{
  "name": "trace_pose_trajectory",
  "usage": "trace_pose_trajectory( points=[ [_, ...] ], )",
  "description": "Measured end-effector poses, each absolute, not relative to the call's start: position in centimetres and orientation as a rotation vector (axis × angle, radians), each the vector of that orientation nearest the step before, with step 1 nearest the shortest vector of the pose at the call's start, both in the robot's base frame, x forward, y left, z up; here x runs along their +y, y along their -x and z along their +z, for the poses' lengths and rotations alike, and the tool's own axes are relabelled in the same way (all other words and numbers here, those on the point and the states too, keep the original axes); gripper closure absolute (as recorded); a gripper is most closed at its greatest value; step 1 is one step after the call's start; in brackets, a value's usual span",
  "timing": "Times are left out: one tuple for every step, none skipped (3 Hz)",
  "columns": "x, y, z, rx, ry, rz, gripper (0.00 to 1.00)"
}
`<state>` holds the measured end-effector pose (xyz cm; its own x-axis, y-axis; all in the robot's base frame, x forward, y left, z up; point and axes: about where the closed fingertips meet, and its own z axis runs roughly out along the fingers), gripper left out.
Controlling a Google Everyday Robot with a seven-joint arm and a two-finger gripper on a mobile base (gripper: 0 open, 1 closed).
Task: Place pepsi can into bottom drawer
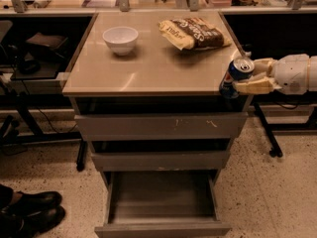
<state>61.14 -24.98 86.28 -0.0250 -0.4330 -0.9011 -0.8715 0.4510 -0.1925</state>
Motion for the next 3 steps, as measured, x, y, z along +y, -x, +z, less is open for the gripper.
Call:
trace_pose_trajectory(
  points=[
    [-25.0, -61.0, 86.4, 1.646, 1.149, 0.519, 1.00],
    [-25.1, -58.8, 87.7, 1.588, 1.133, 0.441, 1.00],
    [-26.8, -56.2, 84.9, 1.637, 1.101, 0.442, 1.00]
  ],
)
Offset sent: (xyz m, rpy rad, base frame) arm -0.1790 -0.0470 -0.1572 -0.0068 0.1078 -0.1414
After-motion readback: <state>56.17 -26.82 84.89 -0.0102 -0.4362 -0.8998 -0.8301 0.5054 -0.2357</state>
